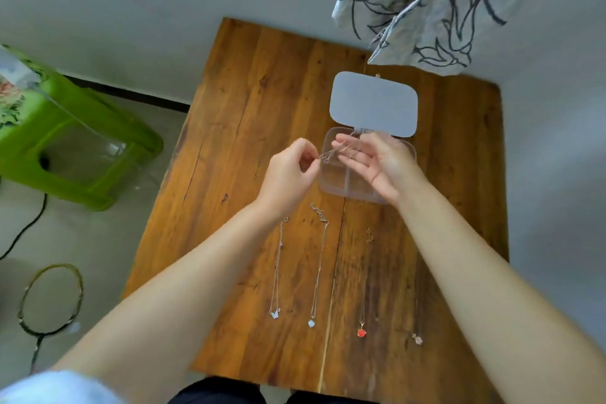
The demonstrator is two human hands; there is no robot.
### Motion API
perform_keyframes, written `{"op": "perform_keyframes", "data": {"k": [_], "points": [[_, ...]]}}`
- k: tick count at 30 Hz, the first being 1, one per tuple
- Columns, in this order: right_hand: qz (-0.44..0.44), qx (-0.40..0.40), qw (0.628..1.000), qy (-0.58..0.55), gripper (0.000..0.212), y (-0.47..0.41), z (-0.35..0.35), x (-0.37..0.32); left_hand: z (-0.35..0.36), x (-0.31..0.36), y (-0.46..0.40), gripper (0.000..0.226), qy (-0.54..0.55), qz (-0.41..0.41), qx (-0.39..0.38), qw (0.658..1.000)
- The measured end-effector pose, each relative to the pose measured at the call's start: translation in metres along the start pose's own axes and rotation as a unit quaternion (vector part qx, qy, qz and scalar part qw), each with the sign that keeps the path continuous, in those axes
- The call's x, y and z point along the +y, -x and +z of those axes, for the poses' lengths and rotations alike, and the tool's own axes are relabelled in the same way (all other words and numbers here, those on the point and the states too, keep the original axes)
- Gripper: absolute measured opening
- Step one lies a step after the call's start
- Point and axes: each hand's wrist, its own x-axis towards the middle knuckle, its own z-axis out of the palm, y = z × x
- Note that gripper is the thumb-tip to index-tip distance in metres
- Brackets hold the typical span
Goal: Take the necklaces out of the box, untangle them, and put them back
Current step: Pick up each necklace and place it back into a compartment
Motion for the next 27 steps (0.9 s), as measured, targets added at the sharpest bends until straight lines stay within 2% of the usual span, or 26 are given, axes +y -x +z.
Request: {"op": "perform_keyframes", "data": {"k": [4,7,10,14,17,19,21,23,24,25,27], "points": [[-0.001,0.034,0.998,0.062,0.015,-0.029,-0.003,-0.012,0.032,0.0,-0.043,0.006,-0.08,0.018,0.014,0.997],[0.037,0.046,0.993,0.106,0.008,-0.051,-0.007,-0.006,0.047,-0.012,-0.057,0.011,-0.206,0.047,-0.004,0.977],[0.066,0.054,0.989,0.124,0.01,-0.065,-0.014,0.002,0.053,-0.02,-0.057,0.01,-0.258,0.093,-0.025,0.961],[0.074,0.054,0.984,0.15,0.009,-0.064,-0.019,0.004,0.055,-0.025,-0.055,0.007,-0.287,0.152,-0.028,0.945],[0.058,0.058,0.981,0.175,0.021,-0.057,-0.019,0.001,0.048,-0.026,-0.046,0.018,-0.31,0.181,-0.034,0.933],[0.027,0.056,0.975,0.215,0.024,-0.047,-0.013,0.0,0.038,-0.026,-0.03,0.021,-0.29,0.168,-0.021,0.942],[-0.01,0.035,0.962,0.272,0.018,-0.029,-0.003,0.007,0.026,-0.031,0.001,0.015,-0.238,0.109,-0.007,0.965],[-0.038,-0.02,0.929,0.368,0.013,-0.008,0.008,0.027,0.014,-0.046,0.046,0.01,-0.202,0.035,-0.017,0.979],[-0.052,-0.061,0.899,0.431,0.013,0.001,0.012,0.041,0.009,-0.057,0.071,0.01,-0.202,0.009,-0.03,0.979],[-0.067,-0.107,0.854,0.504,0.013,0.008,0.013,0.057,0.005,-0.069,0.097,0.011,-0.211,-0.006,-0.046,0.976],[-0.109,-0.194,0.728,0.649,0.019,0.018,0.014,0.088,-0.001,-0.089,0.145,0.013,-0.247,-0.011,-0.082,0.965]]}}
